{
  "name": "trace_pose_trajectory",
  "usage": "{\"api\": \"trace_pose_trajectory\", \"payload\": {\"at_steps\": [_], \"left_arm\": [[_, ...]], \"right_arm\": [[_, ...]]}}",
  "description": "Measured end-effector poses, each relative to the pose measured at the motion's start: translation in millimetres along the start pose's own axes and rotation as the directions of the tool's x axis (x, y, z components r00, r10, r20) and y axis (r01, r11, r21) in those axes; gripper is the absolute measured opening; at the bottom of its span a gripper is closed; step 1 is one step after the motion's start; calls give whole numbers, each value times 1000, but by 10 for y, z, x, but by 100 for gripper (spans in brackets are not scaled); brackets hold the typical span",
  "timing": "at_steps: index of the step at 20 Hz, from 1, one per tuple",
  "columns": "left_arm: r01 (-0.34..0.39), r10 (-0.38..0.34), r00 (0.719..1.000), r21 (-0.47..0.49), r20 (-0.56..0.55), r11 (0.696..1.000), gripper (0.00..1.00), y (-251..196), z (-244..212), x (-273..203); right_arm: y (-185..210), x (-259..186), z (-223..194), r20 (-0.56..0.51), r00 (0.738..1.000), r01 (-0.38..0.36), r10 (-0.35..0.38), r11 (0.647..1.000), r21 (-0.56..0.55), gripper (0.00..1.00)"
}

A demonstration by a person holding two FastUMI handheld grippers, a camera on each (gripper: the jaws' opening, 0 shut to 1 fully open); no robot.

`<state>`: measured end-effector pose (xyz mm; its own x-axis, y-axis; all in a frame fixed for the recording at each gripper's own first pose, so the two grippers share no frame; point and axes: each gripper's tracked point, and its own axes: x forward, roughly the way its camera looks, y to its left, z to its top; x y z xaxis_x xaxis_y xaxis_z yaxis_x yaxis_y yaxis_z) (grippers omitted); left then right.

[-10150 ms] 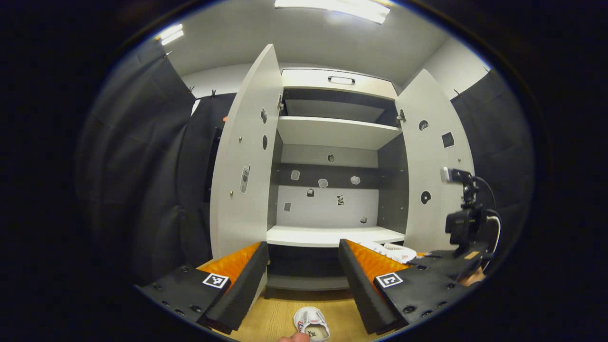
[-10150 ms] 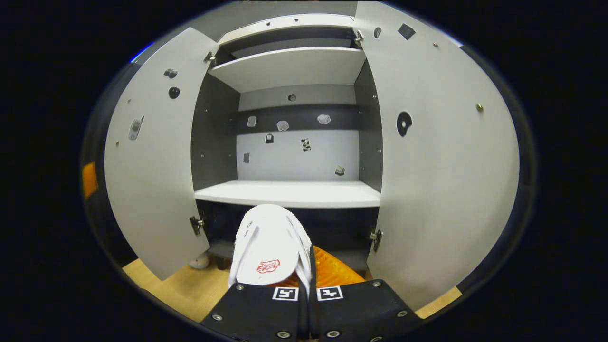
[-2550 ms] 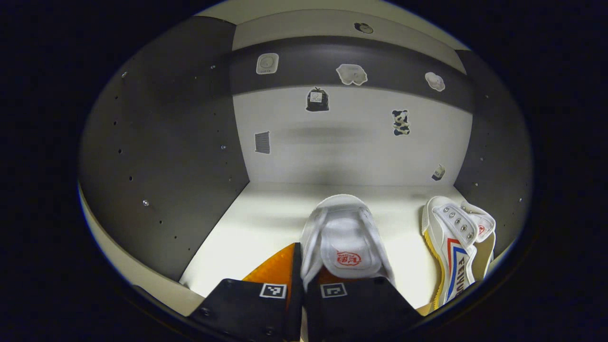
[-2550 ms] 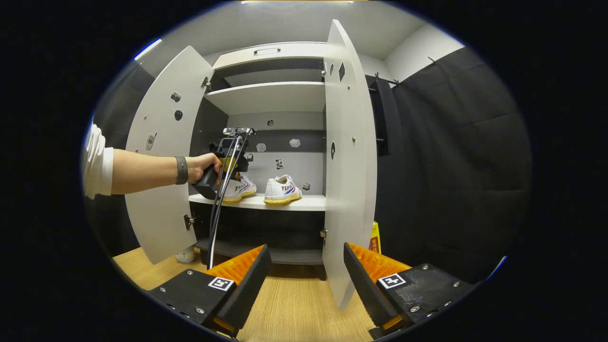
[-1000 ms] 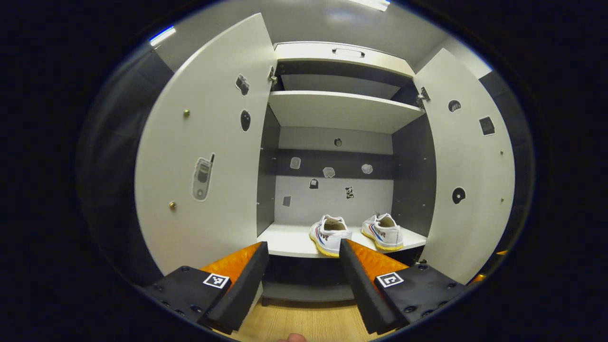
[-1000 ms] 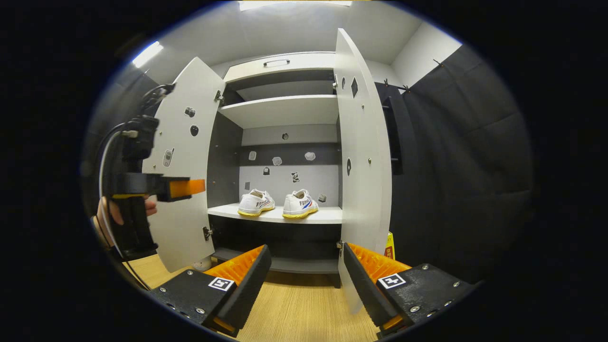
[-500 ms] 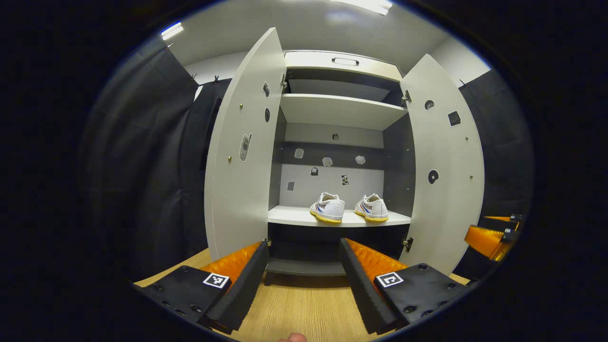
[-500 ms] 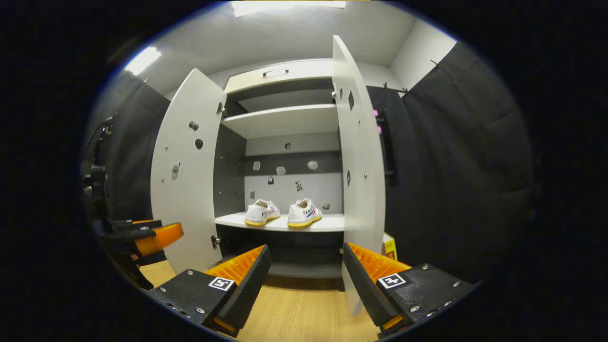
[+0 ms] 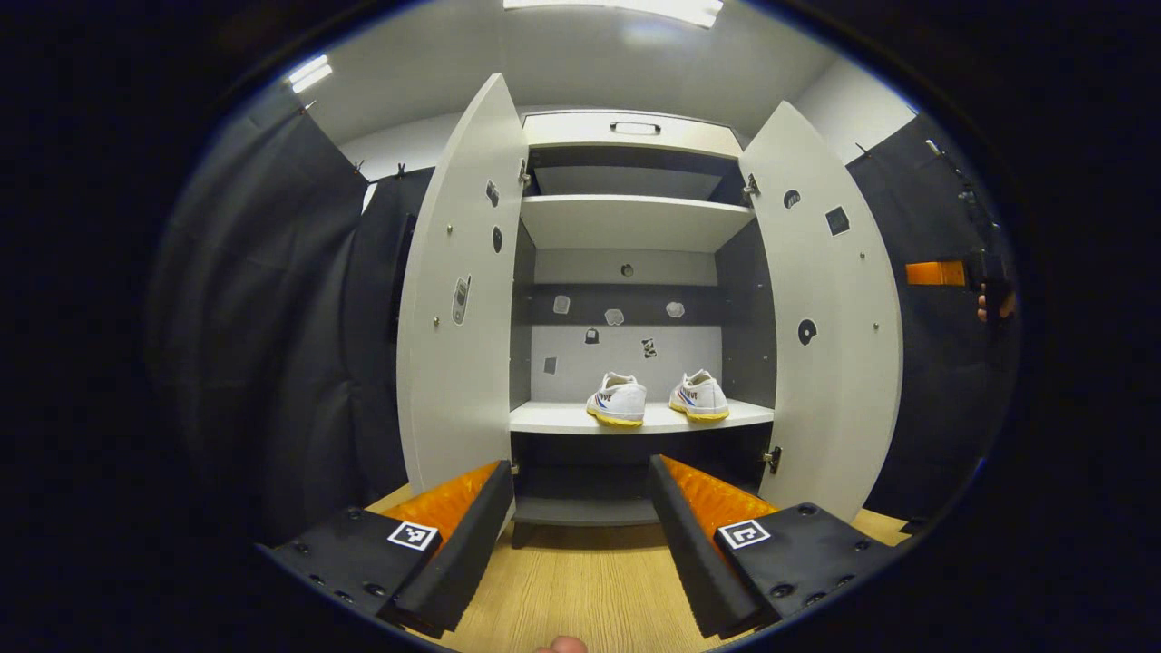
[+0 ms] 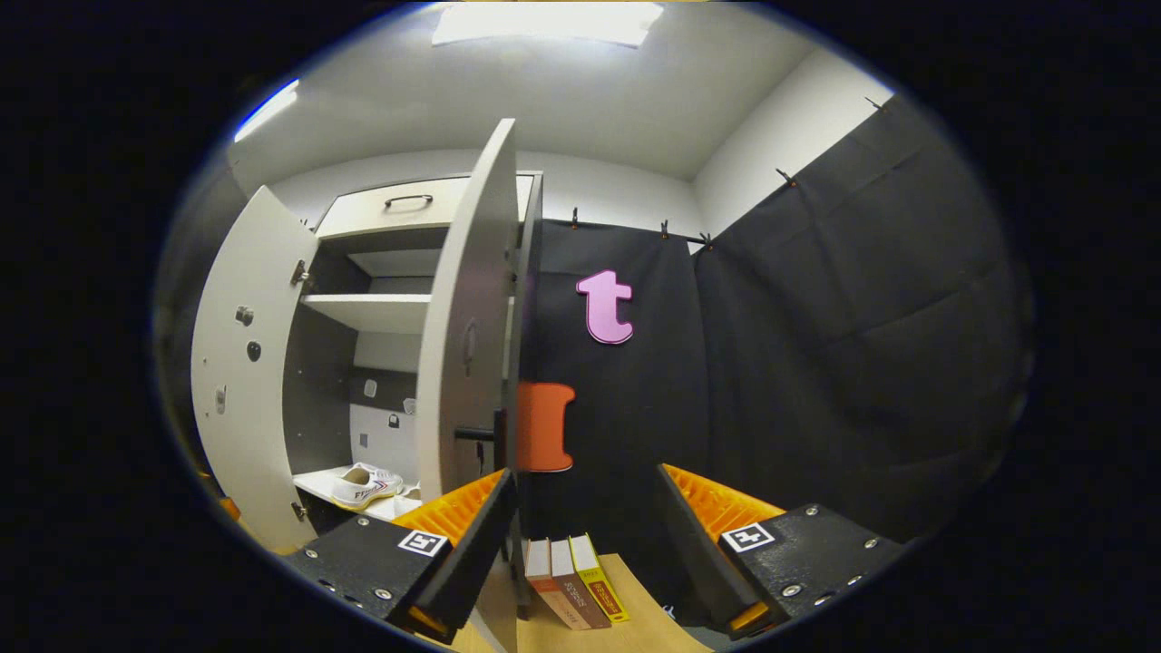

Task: Grab one shoe with the right hand and put it into the shoe cabinet, grab the other shoe with the left hand and put it into the shoe cabinet; then close the right door with the right hand and the left door with the left hand.

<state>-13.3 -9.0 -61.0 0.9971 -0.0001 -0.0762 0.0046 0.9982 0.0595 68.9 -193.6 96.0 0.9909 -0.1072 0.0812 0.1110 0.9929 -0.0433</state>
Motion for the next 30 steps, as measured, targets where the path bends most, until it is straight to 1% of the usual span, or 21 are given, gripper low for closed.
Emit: {"api": "trace_pose_trajectory", "payload": {"at_steps": [1,2,5,8,9,10,12,17,18,20,23,24,25,28,30], "left_arm": [[-2,2,1000,3,1,1000,94,1,7,3],[0,0,1000,4,0,1000,94,-4,-7,38],[-3,3,1000,3,-18,1000,96,-7,-71,53],[-14,14,999,-1,-37,1000,96,18,-140,60],[-17,16,999,-1,-41,1000,96,34,-154,68],[-18,18,999,-1,-41,1000,94,37,-158,76],[-20,20,999,-7,-36,1000,94,63,-153,66],[-14,13,999,-20,-45,1000,94,101,-193,80],[-12,11,999,-19,-47,1000,96,105,-207,88],[-5,4,999,-18,-47,1000,96,113,-203,101],[0,0,999,-15,-43,1000,96,135,-193,114],[-1,0,999,-17,-45,1000,96,145,-202,112],[-3,2,999,-19,-48,1000,94,162,-210,106],[-12,10,998,-28,-62,1000,94,244,-264,74],[-14,12,997,-31,-70,999,94,253,-295,67]], "right_arm": [[-29,98,-8,-2,1000,-7,7,1000,10,94],[-48,192,-50,-18,1000,-14,14,1000,19,94],[77,344,-131,-45,996,-70,73,996,63,94],[116,377,-133,-33,997,-68,69,997,31,91],[153,356,-148,-32,997,-69,69,998,9,98],[182,346,-162,-32,997,-68,68,997,-20,90],[226,324,-136,-29,998,-52,51,997,-49,89],[349,267,-169,-43,998,-56,55,998,-12,88],[381,255,-168,-45,997,-61,60,998,-19,88],[467,242,-172,-46,996,-76,74,997,-24,88],[682,223,-179,-51,992,-120,120,993,2,88],[730,229,-181,-49,991,-128,128,992,8,88],[770,227,-185,-49,990,-130,131,991,13,88],[882,230,-198,-48,989,-139,141,990,32,88],[1014,228,-212,-50,985,-165,167,985,45,88]]}}
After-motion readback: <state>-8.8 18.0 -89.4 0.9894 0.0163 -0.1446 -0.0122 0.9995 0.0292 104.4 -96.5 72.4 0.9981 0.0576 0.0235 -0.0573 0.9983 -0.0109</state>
